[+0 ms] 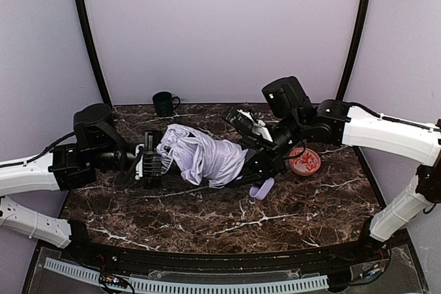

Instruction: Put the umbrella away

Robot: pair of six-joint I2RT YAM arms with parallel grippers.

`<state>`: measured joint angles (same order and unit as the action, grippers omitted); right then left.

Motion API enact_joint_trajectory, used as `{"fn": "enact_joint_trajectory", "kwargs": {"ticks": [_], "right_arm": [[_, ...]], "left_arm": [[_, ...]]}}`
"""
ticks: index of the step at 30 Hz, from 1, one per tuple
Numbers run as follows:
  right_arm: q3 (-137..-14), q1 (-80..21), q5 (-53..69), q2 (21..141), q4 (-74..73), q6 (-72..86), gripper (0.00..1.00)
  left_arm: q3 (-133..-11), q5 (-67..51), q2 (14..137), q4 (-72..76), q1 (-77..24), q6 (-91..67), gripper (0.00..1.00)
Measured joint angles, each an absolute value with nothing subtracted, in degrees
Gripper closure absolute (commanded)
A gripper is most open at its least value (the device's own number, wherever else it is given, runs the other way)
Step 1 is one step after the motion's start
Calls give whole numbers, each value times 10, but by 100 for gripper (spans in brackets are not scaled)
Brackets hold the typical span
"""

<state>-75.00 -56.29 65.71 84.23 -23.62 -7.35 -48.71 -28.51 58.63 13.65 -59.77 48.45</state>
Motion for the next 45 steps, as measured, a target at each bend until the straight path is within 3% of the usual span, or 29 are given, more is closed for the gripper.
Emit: {"fn": "enact_joint_trajectory", "kwargs": {"ticks": [7,12,28,33,37,41,45], "right_arm": [[-772,-566,678,902,-317,-140,100],[-776,-567,686,922,-318,-145,100],[-717,-568,625,918,-267,-64,100],[-676,-549,600,889,-220,-9,100],[-662,-528,535,851,-159,54,100],[-665,-517,401,830,-127,88,100],[-674,-517,237,832,-121,112,100]], "left_arm": [[-426,-317,581,182,-587,442,89],[-393,-300,568,223,-584,391,74],[-362,-23,512,346,-571,234,51],[-368,53,487,303,-541,203,52],[-368,114,444,230,-522,146,56],[-366,68,403,164,-522,51,56],[-331,-10,405,170,-522,-60,38]]}}
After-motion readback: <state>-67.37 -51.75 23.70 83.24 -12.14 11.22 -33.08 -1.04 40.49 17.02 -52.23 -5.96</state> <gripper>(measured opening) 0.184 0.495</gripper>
